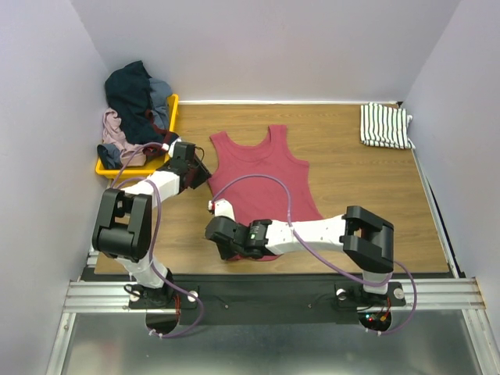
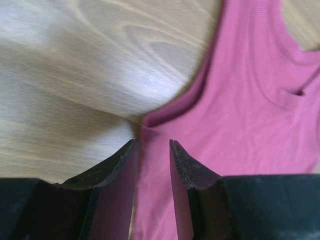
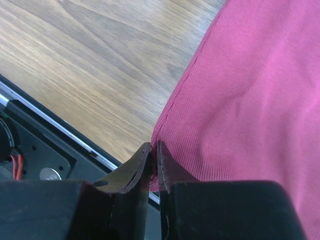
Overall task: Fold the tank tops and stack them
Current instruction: Fold the tank top
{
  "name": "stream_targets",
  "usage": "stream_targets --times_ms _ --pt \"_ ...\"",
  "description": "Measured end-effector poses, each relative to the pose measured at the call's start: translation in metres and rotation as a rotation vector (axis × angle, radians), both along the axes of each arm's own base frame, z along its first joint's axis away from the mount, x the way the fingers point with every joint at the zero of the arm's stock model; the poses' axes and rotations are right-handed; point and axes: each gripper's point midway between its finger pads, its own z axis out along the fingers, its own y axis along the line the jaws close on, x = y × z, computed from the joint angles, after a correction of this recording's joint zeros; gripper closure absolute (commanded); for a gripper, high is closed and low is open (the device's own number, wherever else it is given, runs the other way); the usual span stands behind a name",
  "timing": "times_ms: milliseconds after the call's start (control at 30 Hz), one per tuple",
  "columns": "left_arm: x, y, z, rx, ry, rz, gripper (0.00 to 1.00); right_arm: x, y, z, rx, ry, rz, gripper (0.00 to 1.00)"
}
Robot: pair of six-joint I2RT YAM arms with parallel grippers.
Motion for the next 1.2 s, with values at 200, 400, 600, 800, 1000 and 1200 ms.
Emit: stream_targets --times_ms 200,400,600,800,1000,1200 --pt "-0.004 0.010 -0.021 0.051 0.057 0.037 0.60 0.002 0.010 0.001 0.013 0.002 -0.001 0.85" --pt "-0.002 0.011 -0.027 0.059 0.069 0.041 0.67 0.000 0.014 -0.007 0.006 0.022 -0.003 0.85" --pt "0.003 0.010 -0.031 0.056 0.073 0.049 0.95 -0.003 0.017 -0.013 0.013 0.054 -0.007 0.86" --pt "0.010 0.010 -0.025 0.054 0.058 0.062 1.00 -0.003 0.022 -0.010 0.044 0.066 -0.026 0.86" --pt "0.024 0.007 -0.008 0.049 0.026 0.068 1.00 0.005 0.019 0.003 0.090 0.061 -0.059 0.86" --pt "0.039 -0.009 0.018 0.040 -0.023 0.053 1.00 0.019 -0.013 0.036 0.166 0.049 -0.130 0.86"
